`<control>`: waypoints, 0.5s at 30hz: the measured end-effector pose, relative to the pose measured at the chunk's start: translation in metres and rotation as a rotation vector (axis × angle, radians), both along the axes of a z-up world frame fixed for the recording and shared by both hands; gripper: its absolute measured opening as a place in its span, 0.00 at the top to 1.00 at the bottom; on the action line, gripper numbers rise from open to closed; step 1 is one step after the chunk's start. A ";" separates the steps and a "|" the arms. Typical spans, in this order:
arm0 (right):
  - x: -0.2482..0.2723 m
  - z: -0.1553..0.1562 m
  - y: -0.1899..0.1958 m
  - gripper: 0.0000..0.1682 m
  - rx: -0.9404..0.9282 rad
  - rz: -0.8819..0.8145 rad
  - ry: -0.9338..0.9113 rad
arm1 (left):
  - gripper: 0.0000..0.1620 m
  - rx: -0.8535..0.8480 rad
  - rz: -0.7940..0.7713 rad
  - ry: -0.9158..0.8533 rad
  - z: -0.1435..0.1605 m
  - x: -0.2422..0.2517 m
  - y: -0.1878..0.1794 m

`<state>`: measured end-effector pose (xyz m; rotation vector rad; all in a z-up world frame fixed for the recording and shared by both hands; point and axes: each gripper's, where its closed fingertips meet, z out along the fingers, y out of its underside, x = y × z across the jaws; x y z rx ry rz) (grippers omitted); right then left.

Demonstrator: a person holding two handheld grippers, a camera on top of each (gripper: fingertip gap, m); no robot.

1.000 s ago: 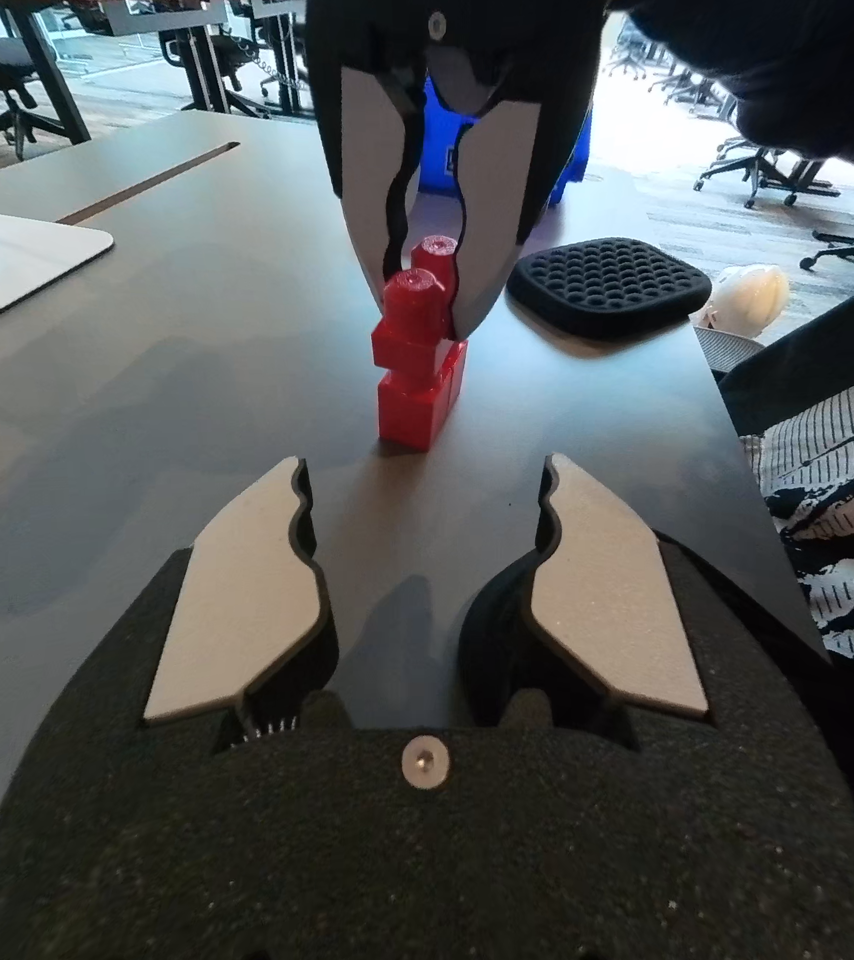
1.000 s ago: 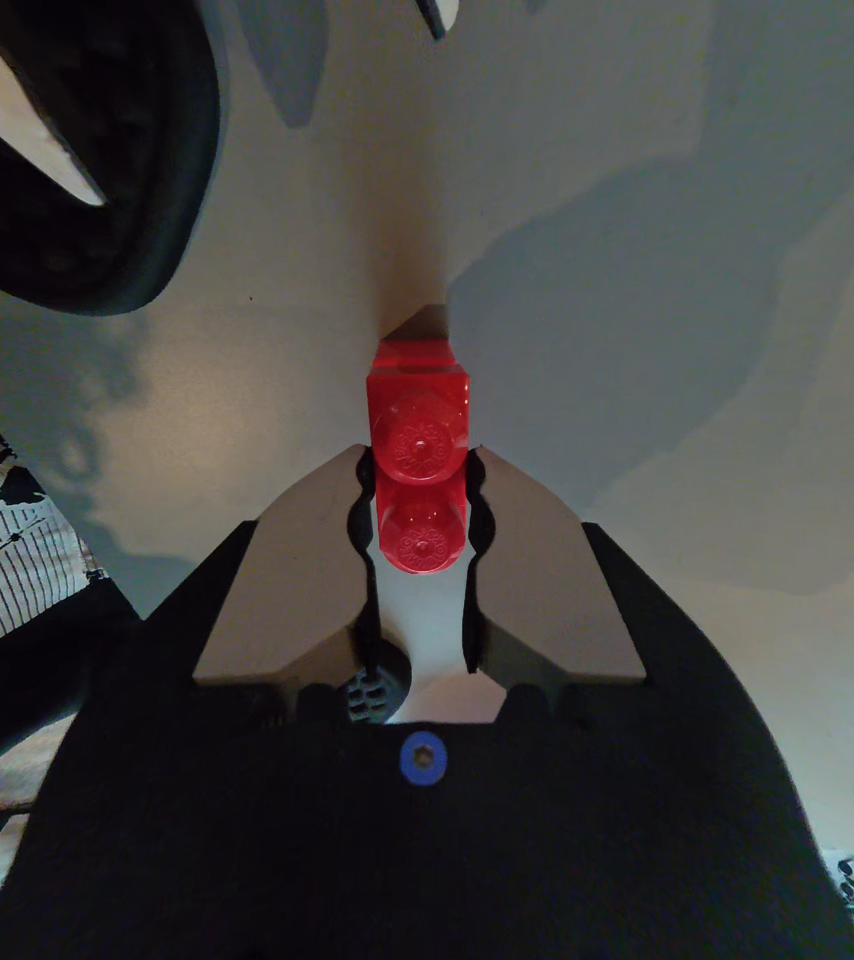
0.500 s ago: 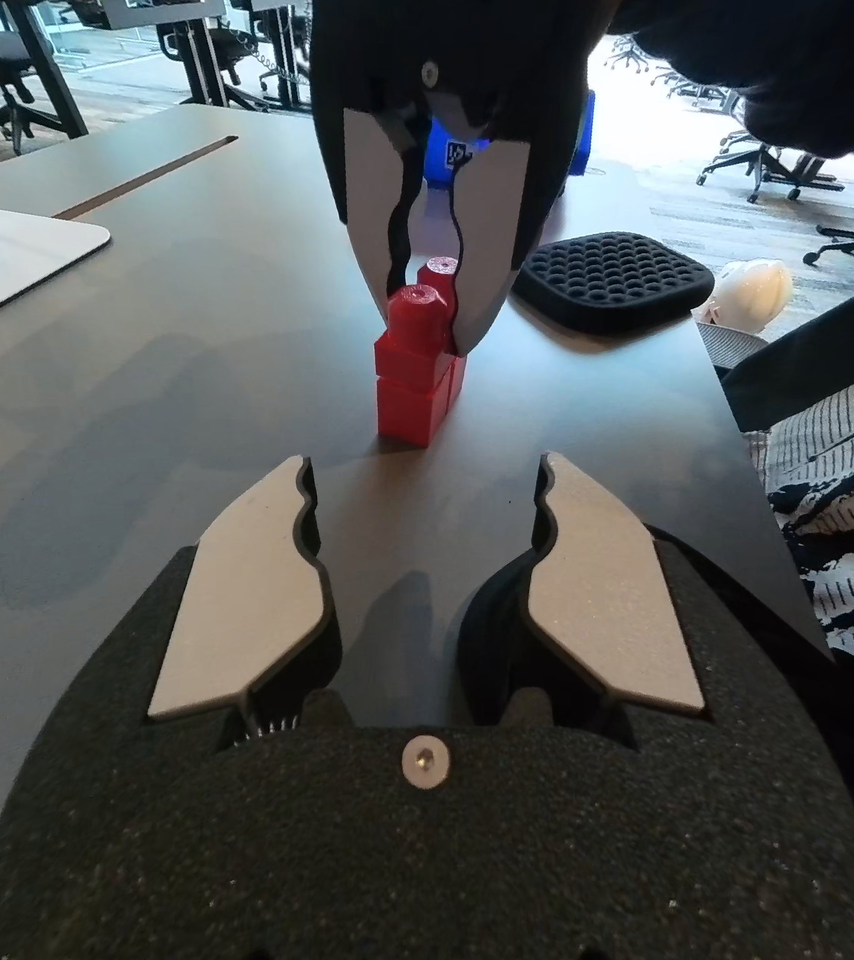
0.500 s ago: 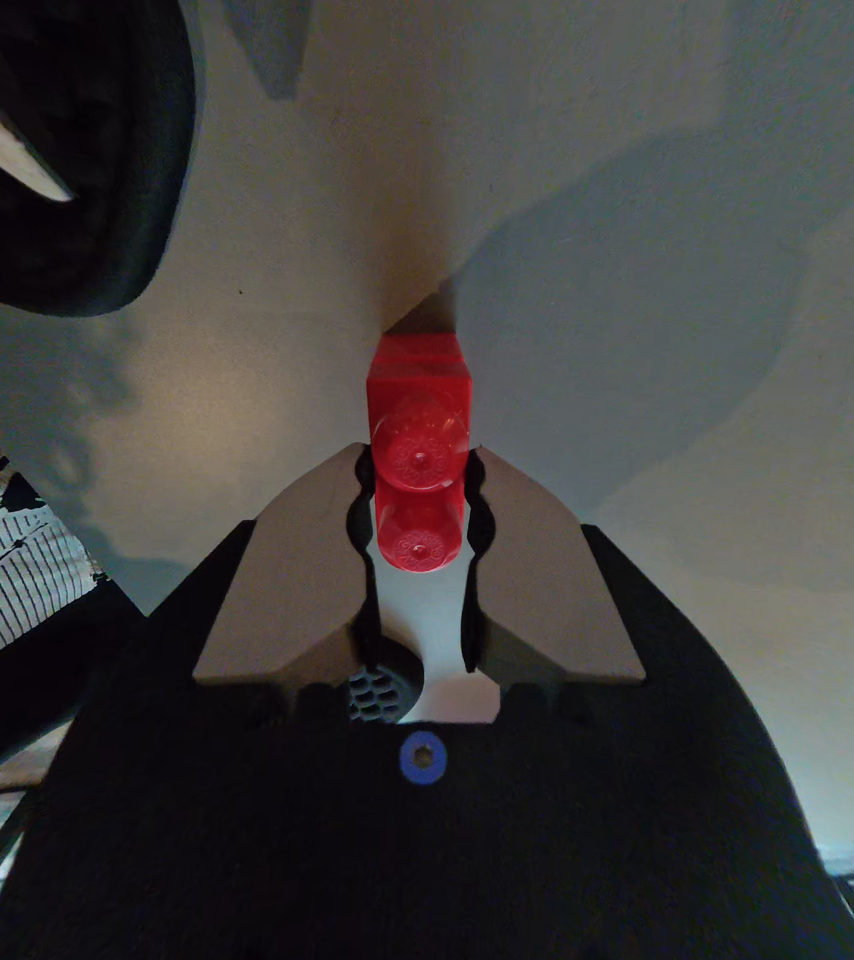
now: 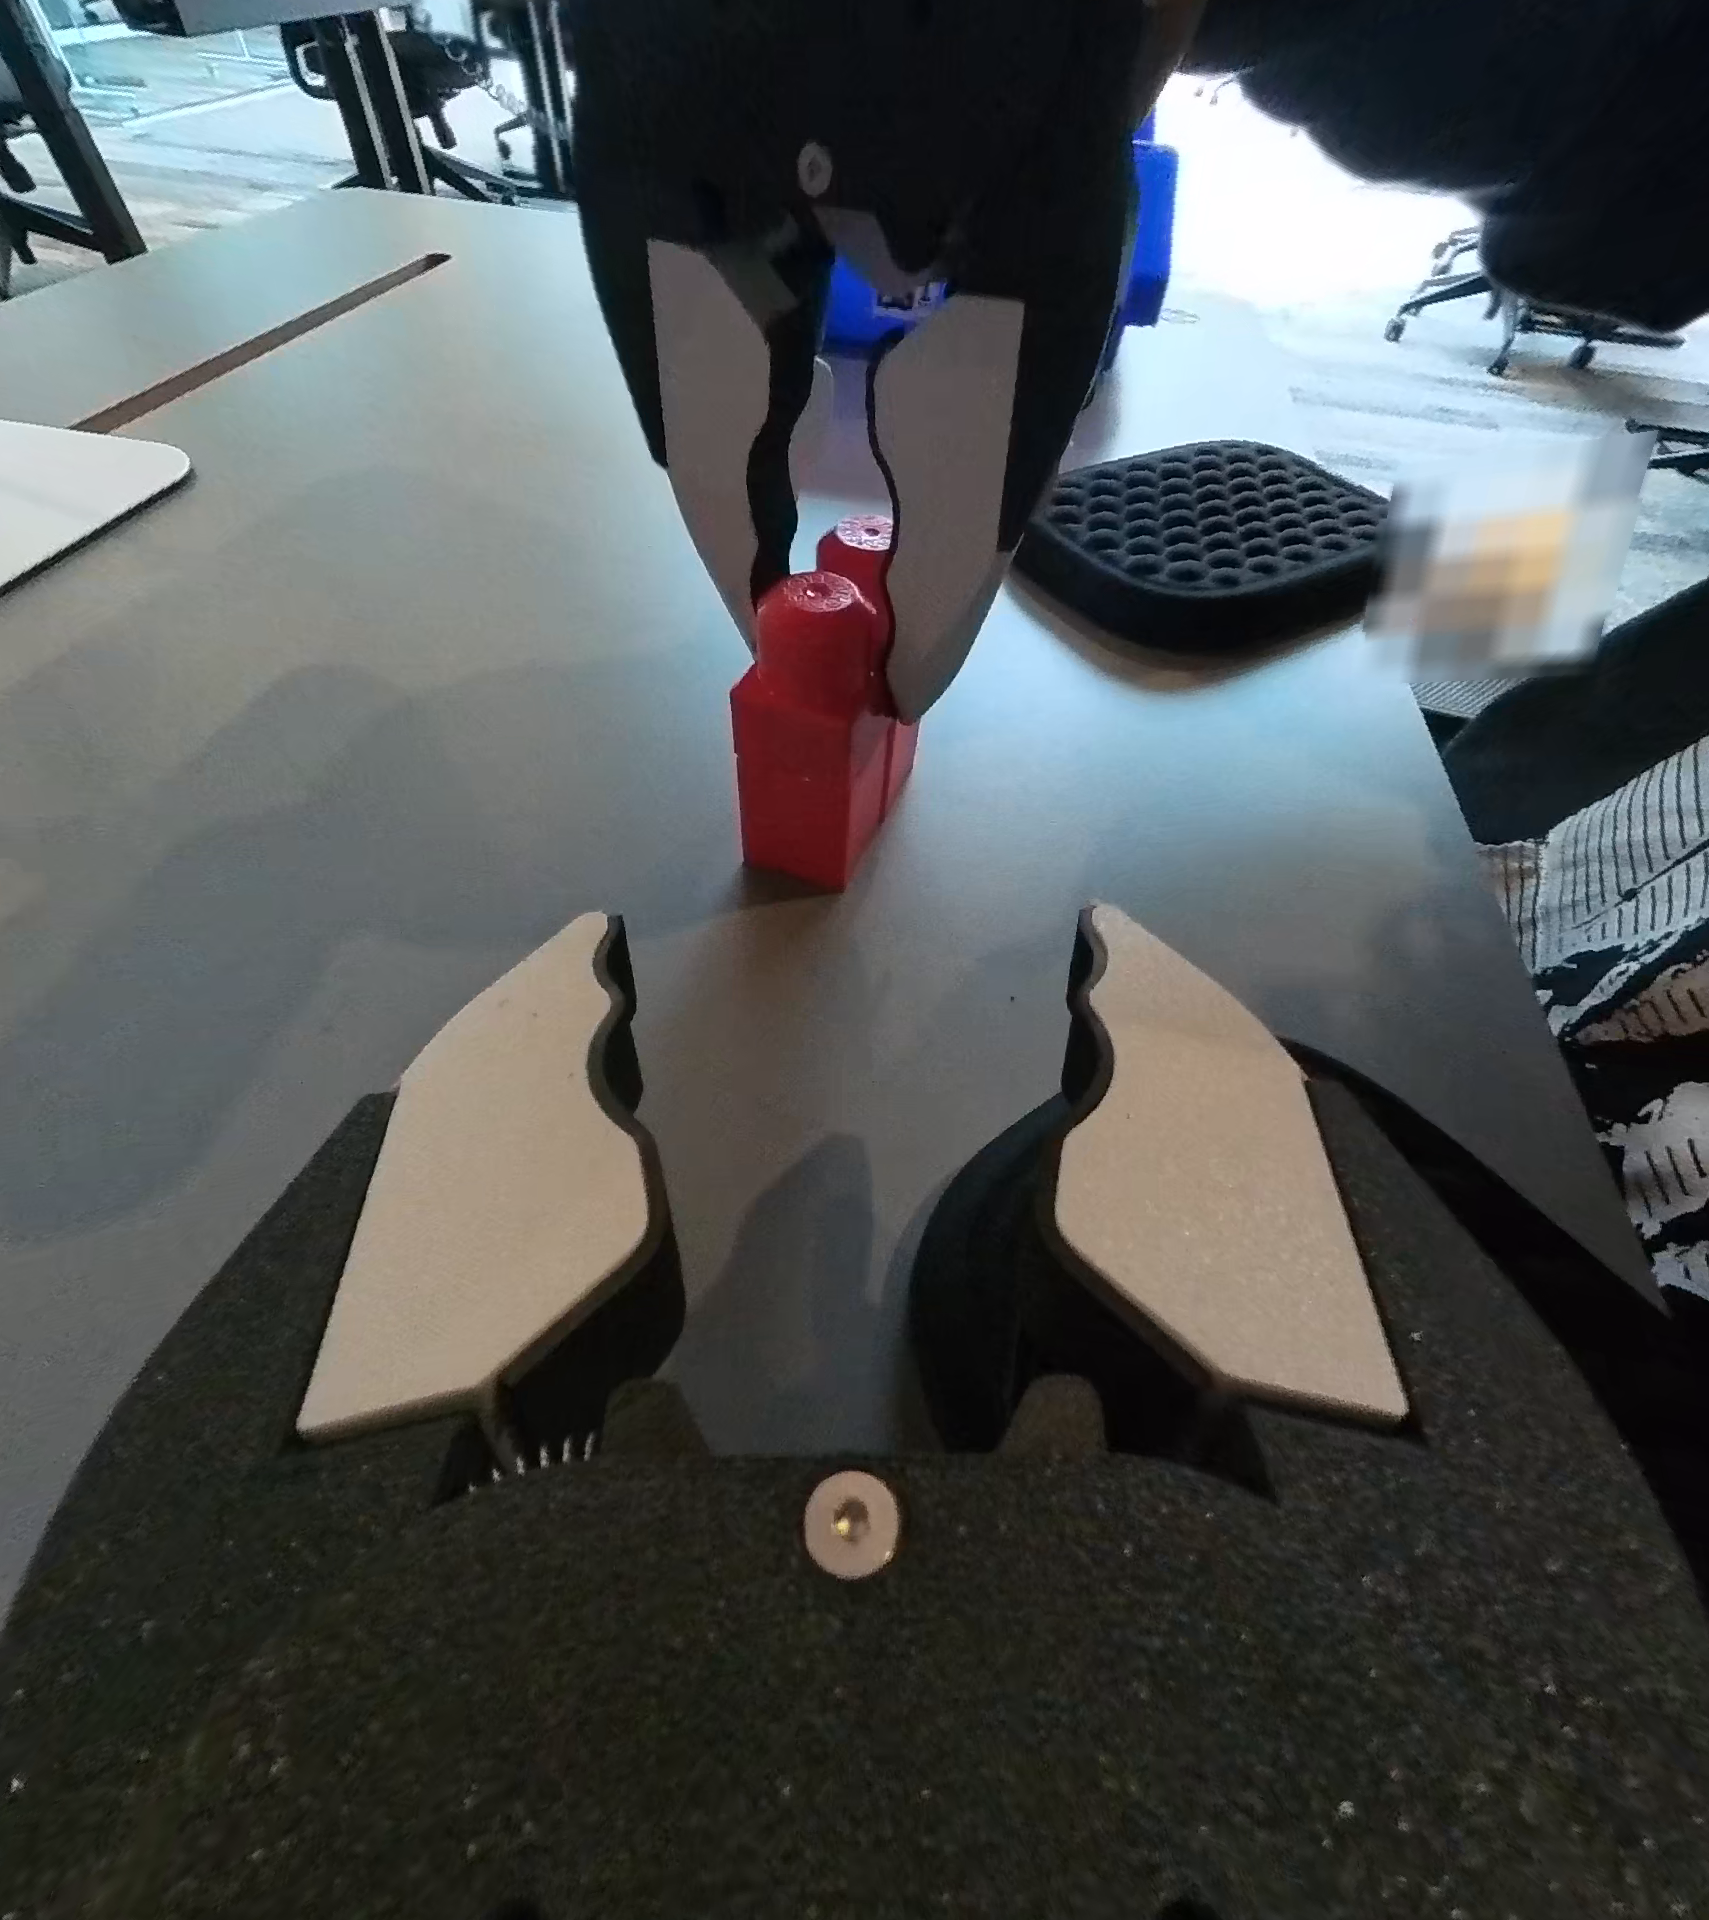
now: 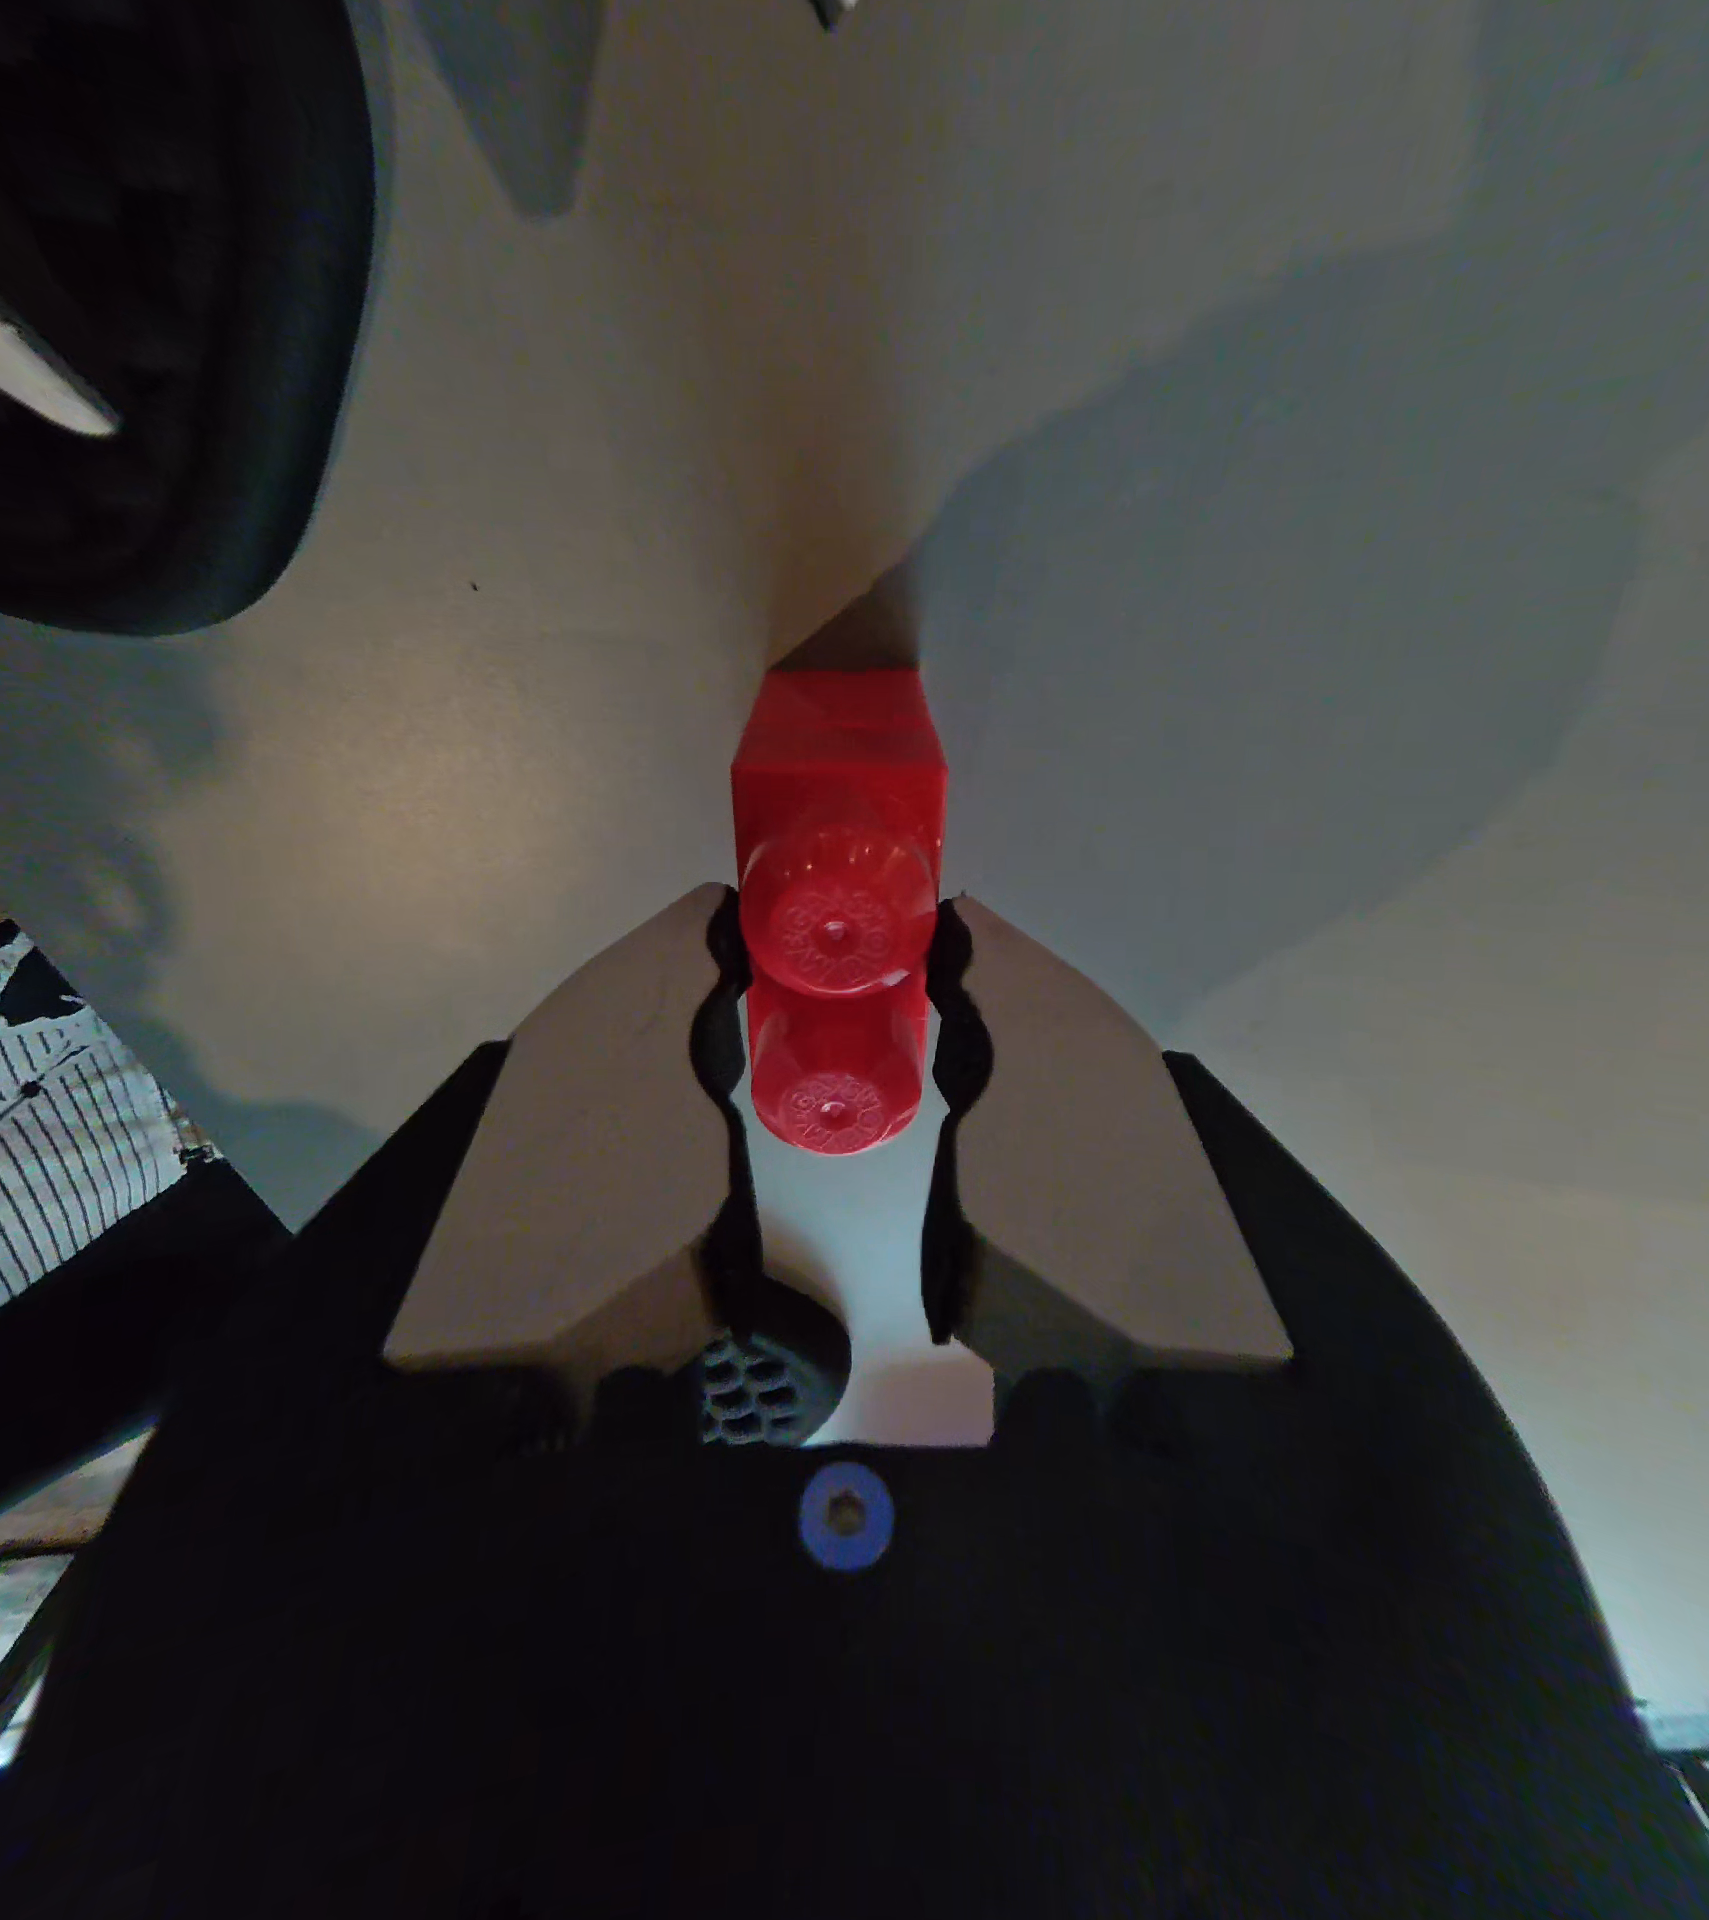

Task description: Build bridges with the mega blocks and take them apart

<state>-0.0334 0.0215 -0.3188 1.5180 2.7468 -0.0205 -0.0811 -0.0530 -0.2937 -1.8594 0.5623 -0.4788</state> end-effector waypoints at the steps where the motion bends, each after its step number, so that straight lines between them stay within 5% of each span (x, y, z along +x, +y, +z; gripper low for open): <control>1: 0.000 0.000 0.000 0.80 0.001 0.002 -0.006 | 0.50 0.000 0.000 -0.001 0.000 0.000 0.000; 15: 0.001 -0.008 0.001 0.79 0.042 0.031 -0.070 | 0.51 0.009 -0.001 -0.002 0.000 0.000 0.000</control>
